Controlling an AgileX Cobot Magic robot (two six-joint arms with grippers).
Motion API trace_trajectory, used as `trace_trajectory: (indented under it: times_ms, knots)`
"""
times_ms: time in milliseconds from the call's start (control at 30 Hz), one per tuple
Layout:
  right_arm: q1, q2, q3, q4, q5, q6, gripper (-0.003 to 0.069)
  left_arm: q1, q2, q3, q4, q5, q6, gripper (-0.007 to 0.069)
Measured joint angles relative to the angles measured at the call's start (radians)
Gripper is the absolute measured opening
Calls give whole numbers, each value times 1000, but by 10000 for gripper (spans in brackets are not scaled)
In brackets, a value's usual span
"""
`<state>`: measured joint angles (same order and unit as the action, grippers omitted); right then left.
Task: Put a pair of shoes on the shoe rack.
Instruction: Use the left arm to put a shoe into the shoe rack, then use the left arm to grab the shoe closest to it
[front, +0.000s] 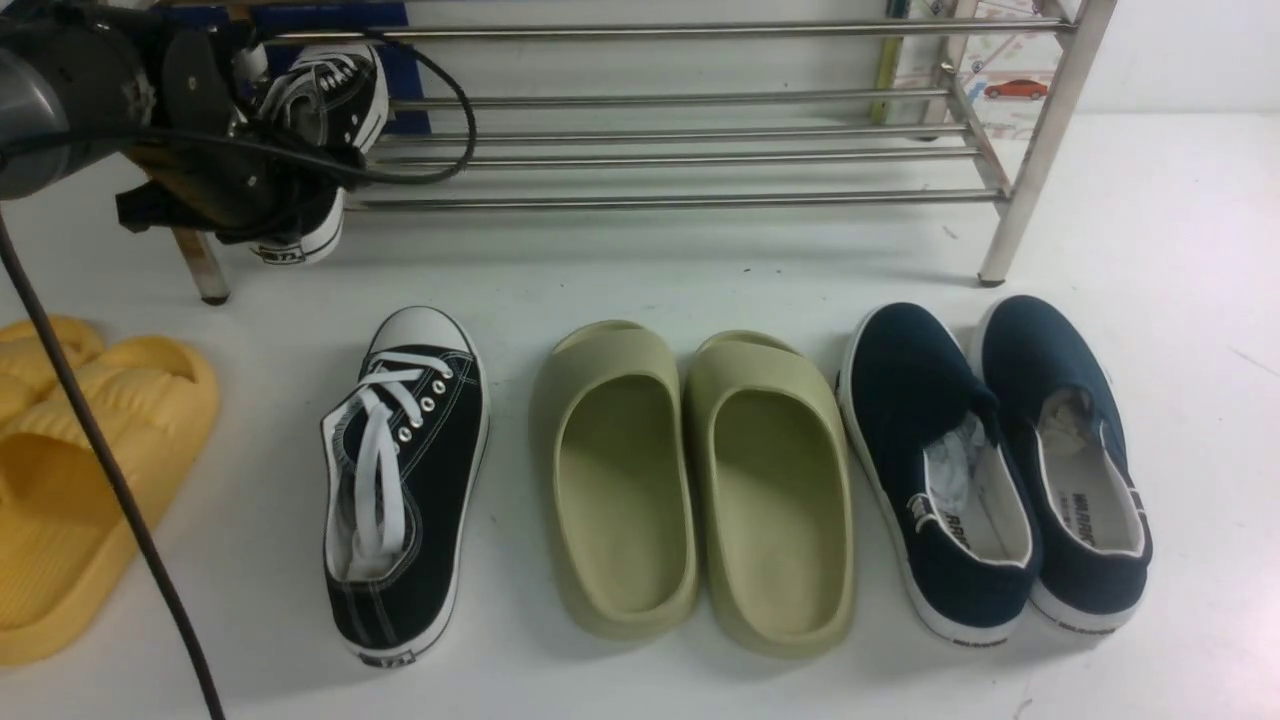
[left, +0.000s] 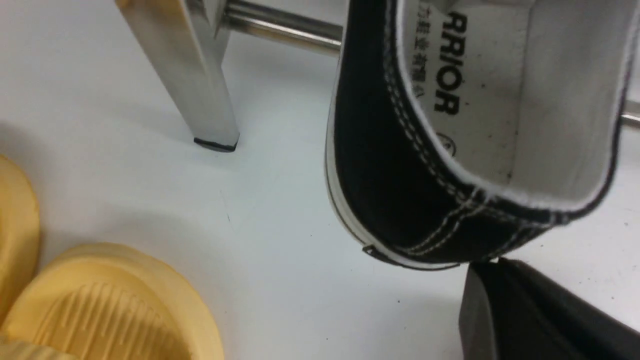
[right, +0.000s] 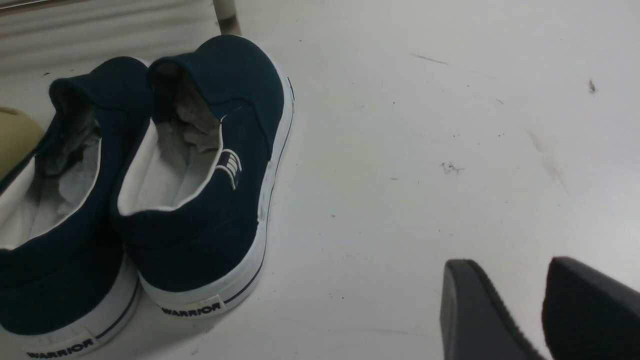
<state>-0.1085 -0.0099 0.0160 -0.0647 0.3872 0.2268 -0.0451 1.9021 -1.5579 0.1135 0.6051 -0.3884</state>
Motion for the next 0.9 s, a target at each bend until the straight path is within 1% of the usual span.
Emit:
trace_trajectory:
  times_ms: [33,133,267,300,367,467,500,533,567,667,767,800,833,900]
  knots:
    - [0,0,0,0,0,0,246,0,-18,-2,0,8,0,37]
    - [0,0,0,0,0,0,246,0,-69,-5,0,58,11,132]
    - [0,0,0,0,0,0,246,0,-132,-5,-1,141,38,230]
    - [0,0,0,0,0,0,246,0,-140,-5,-1,146,39,233]
    - [0,0,0,0,0,0,246,0,-201,-5,-1,214,47,259]
    - [0,0,0,0,0,0,246,0,-253,-5,-1,291,56,256]
    - [0,0,0,0,0,0,246,0,-299,-5,-3,362,62,243]
    - [0,0,0,0,0,0,246,0,-304,-5,-4,372,63,241]
    - [0,0,0,0,0,0,246,0,-336,1,-13,435,65,224]
    - [0,0,0,0,0,0,246,0,-402,63,-53,529,87,189]
    - [0,0,0,0,0,0,246,0,-484,201,-113,551,115,152]
    - [0,0,0,0,0,0,246,0,-489,211,-113,551,116,150]
    - [0,0,0,0,0,0,246,0,-539,296,-131,548,120,134]
    - [0,0,0,0,0,0,246,0,-594,405,-140,529,121,113]
